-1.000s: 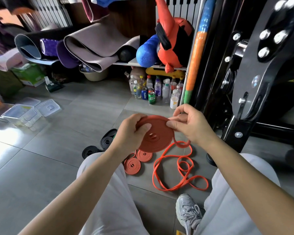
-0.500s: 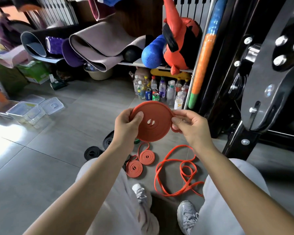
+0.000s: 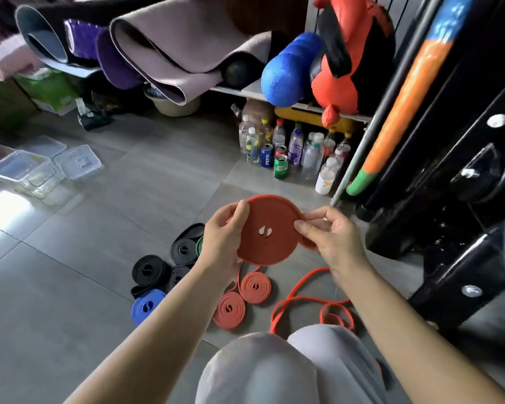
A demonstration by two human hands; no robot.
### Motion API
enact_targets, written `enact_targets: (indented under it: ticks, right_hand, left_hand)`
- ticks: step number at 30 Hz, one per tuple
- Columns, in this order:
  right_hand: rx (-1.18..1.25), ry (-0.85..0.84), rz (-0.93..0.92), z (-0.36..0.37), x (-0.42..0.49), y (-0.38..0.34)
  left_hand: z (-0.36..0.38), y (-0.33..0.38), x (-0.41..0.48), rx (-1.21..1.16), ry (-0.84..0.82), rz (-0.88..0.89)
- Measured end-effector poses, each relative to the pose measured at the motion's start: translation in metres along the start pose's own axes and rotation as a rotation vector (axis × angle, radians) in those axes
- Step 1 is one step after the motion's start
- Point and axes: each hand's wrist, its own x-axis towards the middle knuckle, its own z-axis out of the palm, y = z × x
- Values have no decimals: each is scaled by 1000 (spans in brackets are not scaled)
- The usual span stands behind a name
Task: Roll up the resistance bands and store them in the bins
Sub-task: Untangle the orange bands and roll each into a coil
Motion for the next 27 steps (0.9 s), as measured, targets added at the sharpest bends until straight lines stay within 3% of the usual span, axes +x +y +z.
enact_targets:
  ticks: [9, 17, 22, 27]
  right_hand:
    - [-211, -26, 175, 4, 96, 128]
    - [-243, 8, 594, -43, 111, 288]
    - [-127, 38, 717, -51, 145, 341]
    - [-121, 85, 727, -60, 185, 371]
  left_hand:
    - [-16, -108, 110, -29, 108, -247]
    - [-26, -281, 148, 74, 252, -596]
    - [-34, -344, 189, 409, 210, -575]
    - [-35, -344, 235, 592, -4, -612]
